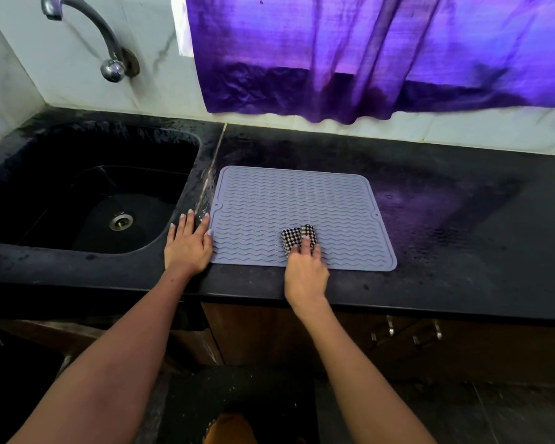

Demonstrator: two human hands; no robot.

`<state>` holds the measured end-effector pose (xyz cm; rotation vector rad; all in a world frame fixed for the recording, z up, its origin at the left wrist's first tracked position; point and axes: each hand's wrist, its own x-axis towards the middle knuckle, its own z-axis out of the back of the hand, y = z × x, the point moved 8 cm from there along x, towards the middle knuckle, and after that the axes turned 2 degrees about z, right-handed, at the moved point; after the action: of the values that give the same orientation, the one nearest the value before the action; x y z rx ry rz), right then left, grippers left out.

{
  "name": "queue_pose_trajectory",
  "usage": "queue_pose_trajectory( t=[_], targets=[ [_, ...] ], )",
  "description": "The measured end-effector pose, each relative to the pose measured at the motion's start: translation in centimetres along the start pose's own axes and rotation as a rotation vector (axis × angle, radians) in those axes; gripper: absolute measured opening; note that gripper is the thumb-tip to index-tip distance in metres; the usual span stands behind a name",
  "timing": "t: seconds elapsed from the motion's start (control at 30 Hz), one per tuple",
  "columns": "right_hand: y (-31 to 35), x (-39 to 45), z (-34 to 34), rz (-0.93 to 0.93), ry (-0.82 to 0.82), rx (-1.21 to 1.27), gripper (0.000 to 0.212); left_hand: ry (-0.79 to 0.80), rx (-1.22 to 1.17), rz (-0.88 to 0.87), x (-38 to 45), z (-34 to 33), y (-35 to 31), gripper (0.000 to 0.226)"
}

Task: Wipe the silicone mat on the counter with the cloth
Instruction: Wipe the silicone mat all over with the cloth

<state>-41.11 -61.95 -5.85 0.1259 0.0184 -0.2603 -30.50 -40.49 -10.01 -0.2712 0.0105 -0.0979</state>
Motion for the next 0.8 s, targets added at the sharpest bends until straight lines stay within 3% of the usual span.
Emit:
queue_pose_trajectory(
  t=[0.2, 0.37, 0.47, 0.6, 0.8],
  targets=[
    [0.4, 0.2, -0.4, -0.001, 0.106, -0.067, 0.045, -0.001, -0.008, 0.009, 0.2, -0.1, 0.1, 0.051],
    [0.3, 0.8, 2.0, -0.049, 0.087, 0.07, 0.03, -0.011, -0.026, 0.005, 0.2, -0.2, 0.1, 0.051],
    [2.5, 1.2, 2.6, 0.051, 0.019, 0.111, 0.032, -0.018, -0.02, 0.008, 0.3, -0.2, 0.2, 0.05],
    [6.0, 0.5, -0.4, 0.22, 0.081, 0.019, 0.051, -0.01, -0.015, 0.007, 0.3, -0.3, 0.2, 0.051],
    [6.4, 0.1, -2.0, 0.215, 0.058, -0.076, 0.046, -0.001, -0.008, 0.007, 0.2, -0.4, 0.1, 0.051]
  ],
)
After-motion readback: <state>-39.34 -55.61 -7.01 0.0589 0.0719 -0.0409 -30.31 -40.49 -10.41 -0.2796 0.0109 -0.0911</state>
